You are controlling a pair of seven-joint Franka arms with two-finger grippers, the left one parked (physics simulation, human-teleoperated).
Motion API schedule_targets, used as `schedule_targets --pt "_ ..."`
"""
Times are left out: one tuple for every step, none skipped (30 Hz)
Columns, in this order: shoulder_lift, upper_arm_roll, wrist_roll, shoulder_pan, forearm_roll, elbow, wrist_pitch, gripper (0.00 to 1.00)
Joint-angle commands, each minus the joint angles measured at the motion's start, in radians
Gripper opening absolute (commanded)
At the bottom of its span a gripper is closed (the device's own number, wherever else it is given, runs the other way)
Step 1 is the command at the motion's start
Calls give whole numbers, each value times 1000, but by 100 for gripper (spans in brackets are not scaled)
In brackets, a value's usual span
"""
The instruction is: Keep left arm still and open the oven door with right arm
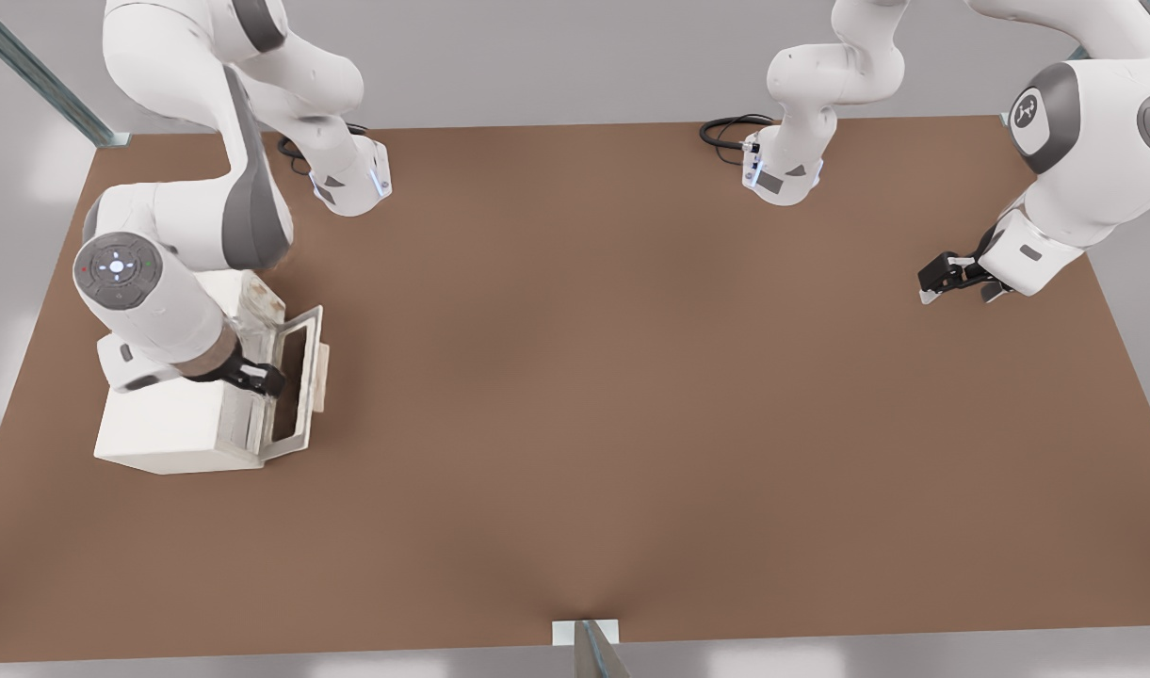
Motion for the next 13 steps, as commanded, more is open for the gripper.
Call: schedule_targets --pt "-106 -46 -434 17 122 -129 105 100" --pt "-103 -47 -434 8 117 -131 94 100" --pt "-79 -47 -430 -10 117 -112 89 100" --pt "-62 -47 -431 -12 117 -99 89 100" --pt "-37 -47 -436 -12 115 -79 89 100" --pt "-26 -47 -433 -21 115 -59 72 100" --pt "-26 -47 -433 -21 115 -57 68 100" --pt "-28 -47 -434 -30 115 -56 55 100" --pt "-26 -47 -434 -38 112 -39 51 100" --pt "-25 -47 -436 -42 112 -39 52 100" --pt "-25 -47 -436 -42 111 -39 52 100" --pt "-25 -47 -436 -39 109 -39 51 100" --pt "-25 -46 -436 -38 111 -39 37 100"
